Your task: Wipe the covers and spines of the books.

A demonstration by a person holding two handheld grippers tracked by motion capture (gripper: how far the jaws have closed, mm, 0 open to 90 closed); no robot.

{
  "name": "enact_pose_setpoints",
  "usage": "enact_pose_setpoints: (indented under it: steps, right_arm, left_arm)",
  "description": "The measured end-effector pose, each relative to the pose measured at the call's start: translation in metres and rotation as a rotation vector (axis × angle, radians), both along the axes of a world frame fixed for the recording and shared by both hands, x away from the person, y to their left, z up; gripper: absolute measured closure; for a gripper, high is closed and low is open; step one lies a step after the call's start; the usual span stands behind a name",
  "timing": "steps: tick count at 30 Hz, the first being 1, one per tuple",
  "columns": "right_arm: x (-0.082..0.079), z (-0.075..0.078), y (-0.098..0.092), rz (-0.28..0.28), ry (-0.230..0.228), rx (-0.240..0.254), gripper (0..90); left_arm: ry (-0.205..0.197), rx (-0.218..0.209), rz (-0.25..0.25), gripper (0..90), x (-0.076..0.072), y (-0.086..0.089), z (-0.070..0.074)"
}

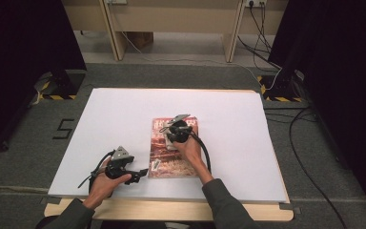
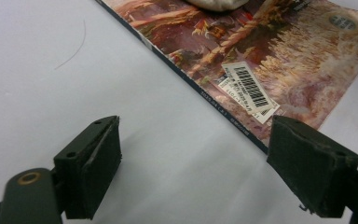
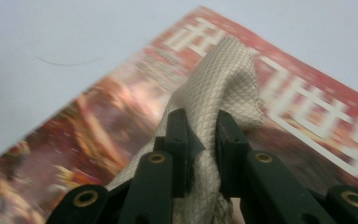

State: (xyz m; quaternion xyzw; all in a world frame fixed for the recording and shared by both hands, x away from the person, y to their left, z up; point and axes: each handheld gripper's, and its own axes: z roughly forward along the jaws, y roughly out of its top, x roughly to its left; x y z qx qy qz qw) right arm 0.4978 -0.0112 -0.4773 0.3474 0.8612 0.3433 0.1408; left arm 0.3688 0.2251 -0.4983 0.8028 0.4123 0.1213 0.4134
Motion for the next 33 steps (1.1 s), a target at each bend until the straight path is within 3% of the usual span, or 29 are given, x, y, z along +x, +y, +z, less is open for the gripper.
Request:
enact_pose_setpoints:
  steps: [7,12,15,20,30,33]
  right_arm:
    - [-0.023,0.0,0.037,0.131,-0.002,-0.013,78.3]
    - [-0.033,0.001,0.042,0.175,0.005,-0.015,78.2]
    - [-0.03,0.001,0.033,0.163,0.023,0.001,78.1]
    - [-0.025,0.001,0.007,0.106,0.01,-0.008,78.1]
    - [-0.021,0.0,-0.064,-0.031,-0.011,0.008,78.1]
    - [-0.02,0.001,-0.078,-0.069,-0.025,-0.013,78.1]
  left_arm:
    - [-0.013,0.012,0.002,15.3,-0.002,0.005,0.003]
    - [-0.016,0.01,0.013,15.3,-0.002,0.008,0.004]
    - [-0.015,0.011,0.014,15.3,-0.002,0.01,0.004]
    - [-0.014,0.018,0.018,15.3,-0.003,0.012,0.005]
    - [-0.014,0.021,0.019,15.3,-0.003,0.012,0.004]
    - [-0.015,0.024,0.014,15.3,-0.004,0.011,0.004]
